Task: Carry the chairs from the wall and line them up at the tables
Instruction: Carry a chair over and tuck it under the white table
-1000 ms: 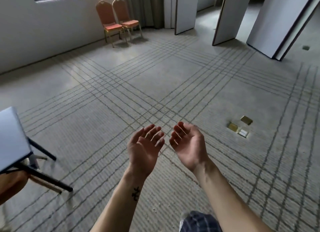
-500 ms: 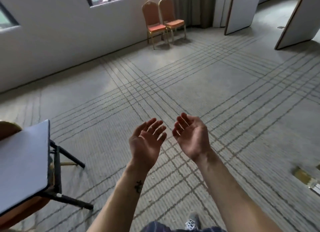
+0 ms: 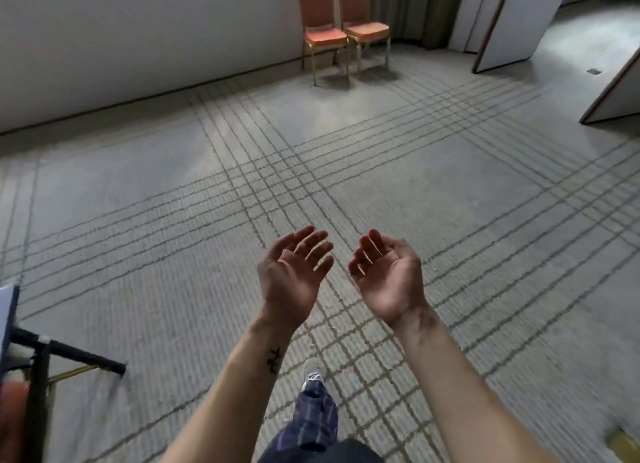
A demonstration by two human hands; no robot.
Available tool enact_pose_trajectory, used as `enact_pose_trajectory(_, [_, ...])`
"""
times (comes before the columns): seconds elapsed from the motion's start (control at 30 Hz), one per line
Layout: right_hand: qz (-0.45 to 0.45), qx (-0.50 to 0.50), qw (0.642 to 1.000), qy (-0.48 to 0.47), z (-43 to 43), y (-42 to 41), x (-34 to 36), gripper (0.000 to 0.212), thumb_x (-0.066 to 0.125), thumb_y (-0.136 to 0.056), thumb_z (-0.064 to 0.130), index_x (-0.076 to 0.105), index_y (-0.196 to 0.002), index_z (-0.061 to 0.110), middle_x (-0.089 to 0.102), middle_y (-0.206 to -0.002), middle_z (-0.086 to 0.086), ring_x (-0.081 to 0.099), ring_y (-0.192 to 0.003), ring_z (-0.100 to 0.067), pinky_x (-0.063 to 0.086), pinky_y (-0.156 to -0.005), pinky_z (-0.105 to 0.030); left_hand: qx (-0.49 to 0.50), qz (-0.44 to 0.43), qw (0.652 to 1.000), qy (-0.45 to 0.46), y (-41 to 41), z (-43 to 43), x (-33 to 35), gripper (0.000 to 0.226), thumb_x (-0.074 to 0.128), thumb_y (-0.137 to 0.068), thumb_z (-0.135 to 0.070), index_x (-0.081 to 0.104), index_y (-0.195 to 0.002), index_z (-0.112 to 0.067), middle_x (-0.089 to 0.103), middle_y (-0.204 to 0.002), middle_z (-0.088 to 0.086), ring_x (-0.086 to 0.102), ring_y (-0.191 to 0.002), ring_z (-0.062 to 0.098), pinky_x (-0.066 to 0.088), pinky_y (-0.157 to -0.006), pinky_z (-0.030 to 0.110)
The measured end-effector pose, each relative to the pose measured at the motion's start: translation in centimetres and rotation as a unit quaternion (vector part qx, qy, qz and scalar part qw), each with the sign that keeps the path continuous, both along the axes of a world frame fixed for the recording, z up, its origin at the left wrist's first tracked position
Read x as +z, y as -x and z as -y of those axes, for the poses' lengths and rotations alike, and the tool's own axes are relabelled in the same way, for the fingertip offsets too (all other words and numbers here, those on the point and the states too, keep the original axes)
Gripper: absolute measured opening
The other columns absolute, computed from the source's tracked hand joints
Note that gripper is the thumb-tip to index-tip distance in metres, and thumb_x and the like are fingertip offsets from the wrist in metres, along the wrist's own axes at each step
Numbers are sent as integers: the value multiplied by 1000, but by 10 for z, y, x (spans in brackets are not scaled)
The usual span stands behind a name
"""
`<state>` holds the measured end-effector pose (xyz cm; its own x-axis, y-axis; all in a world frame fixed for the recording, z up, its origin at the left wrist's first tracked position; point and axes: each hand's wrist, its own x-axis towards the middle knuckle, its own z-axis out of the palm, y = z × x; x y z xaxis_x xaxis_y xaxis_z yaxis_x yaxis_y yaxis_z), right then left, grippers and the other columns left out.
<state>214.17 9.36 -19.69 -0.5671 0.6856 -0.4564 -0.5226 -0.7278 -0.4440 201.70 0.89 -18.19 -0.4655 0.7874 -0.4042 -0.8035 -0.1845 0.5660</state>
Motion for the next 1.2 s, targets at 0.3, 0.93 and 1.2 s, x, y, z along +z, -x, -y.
enact_pose_trajectory(0.3, [-44,-8,999,-27,-161,152,43,14,55,-95,23,66,-94,14,67,-85,-2,60,-74,-17,45,-78,-30,-38,-14,999,-10,158,-171,33,32,45,-96,-28,66,-106,-5,71,-98,12,65,-87,27,46,-84,38])
enact_pose_trajectory(0.93, [-53,39,998,25,-607,430,14,15,54,-94,20,66,-92,14,67,-84,-2,61,-71,-16,44,-76,-28,3,-33,999,28,432,-590,13,28,50,-89,-27,67,-101,-7,70,-98,12,66,-84,26,46,-82,37])
enact_pose_trajectory(1.2, [-36,77,996,28,-751,537,-1,13,55,-95,21,66,-96,14,66,-87,-2,60,-75,-17,44,-79,-29,23,5,1000,18,534,-737,-1,30,51,-88,-28,66,-102,-6,70,-97,11,65,-84,26,45,-81,37])
